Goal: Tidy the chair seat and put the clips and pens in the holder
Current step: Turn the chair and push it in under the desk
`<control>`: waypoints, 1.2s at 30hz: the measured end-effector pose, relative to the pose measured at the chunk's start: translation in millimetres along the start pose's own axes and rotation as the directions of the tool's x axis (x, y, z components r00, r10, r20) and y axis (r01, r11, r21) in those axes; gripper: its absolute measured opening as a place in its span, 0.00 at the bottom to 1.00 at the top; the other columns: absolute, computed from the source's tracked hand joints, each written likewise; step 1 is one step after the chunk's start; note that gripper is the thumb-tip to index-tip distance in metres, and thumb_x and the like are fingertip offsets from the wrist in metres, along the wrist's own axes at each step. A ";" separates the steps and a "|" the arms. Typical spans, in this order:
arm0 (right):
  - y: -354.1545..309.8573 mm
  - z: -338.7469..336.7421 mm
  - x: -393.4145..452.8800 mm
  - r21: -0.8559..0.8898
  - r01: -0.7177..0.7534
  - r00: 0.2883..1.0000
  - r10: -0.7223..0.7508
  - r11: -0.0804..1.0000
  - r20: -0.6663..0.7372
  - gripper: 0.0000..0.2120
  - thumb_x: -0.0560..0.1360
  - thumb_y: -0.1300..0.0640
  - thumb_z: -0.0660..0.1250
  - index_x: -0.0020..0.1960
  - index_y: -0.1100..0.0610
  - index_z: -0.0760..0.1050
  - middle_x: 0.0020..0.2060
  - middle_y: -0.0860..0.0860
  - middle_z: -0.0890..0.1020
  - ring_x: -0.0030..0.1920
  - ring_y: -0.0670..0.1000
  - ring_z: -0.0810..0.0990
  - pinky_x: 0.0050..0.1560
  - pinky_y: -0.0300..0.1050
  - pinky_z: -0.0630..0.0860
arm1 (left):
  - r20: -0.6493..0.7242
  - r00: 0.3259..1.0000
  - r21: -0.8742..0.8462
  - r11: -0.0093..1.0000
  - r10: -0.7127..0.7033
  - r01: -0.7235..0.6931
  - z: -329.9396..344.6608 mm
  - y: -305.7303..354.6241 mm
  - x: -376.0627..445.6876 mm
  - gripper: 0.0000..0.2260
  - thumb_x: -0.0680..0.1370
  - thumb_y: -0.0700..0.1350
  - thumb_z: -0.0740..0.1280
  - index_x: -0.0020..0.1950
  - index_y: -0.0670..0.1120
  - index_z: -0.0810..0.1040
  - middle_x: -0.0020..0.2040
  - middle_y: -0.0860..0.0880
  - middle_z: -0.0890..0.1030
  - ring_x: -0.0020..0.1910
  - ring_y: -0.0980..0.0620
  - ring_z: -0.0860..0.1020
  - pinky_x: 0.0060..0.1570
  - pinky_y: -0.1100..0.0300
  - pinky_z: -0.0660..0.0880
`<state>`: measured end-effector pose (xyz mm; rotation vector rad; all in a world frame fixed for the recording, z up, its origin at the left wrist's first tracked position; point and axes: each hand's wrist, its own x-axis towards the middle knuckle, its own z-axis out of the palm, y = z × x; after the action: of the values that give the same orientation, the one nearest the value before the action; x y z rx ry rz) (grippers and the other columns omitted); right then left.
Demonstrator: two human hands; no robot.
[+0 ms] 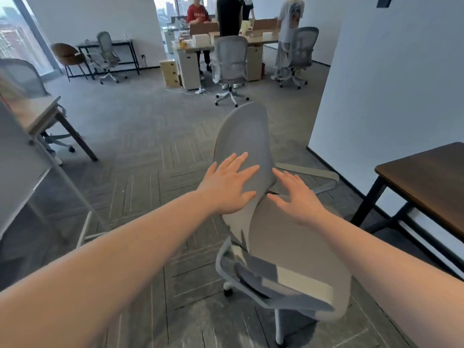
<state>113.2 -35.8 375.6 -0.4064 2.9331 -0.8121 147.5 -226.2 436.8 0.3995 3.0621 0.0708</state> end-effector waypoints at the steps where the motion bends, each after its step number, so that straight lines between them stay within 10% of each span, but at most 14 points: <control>1: -9.3 2.3 4.0 0.014 -0.005 1.000 0.005 1.000 -0.012 0.33 0.76 0.40 0.61 0.76 0.40 0.50 0.78 0.49 0.56 0.78 0.54 0.50 0.73 0.66 0.56 | 0.000 1.000 0.017 1.000 -0.004 0.004 -2.1 -14.0 3.4 0.28 0.79 0.60 0.56 0.77 0.59 0.49 0.79 0.51 0.42 0.78 0.50 0.42 0.76 0.42 0.45; 21: -106.1 23.4 193.1 0.461 0.017 0.999 0.005 0.887 -0.045 0.38 0.76 0.42 0.64 0.78 0.51 0.49 0.78 0.46 0.55 0.77 0.48 0.55 0.73 0.43 0.55 | 0.054 0.996 0.069 0.996 -0.068 0.064 -10.2 -201.8 165.4 0.33 0.79 0.55 0.59 0.77 0.59 0.41 0.79 0.51 0.42 0.78 0.49 0.43 0.76 0.45 0.47; 36: -118.4 11.8 217.5 0.271 -0.155 0.984 0.124 0.950 0.127 0.46 0.73 0.52 0.65 0.78 0.52 0.36 0.79 0.53 0.44 0.78 0.51 0.48 0.76 0.46 0.55 | 0.075 0.892 0.153 0.879 0.446 -0.452 -29.2 -190.0 291.7 0.49 0.66 0.64 0.71 0.77 0.56 0.44 0.79 0.51 0.43 0.78 0.49 0.41 0.75 0.48 0.46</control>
<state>-66.9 -198.4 426.8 -0.2106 2.6566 -1.1256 -184.2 -335.7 442.5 1.1035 2.8760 -0.1752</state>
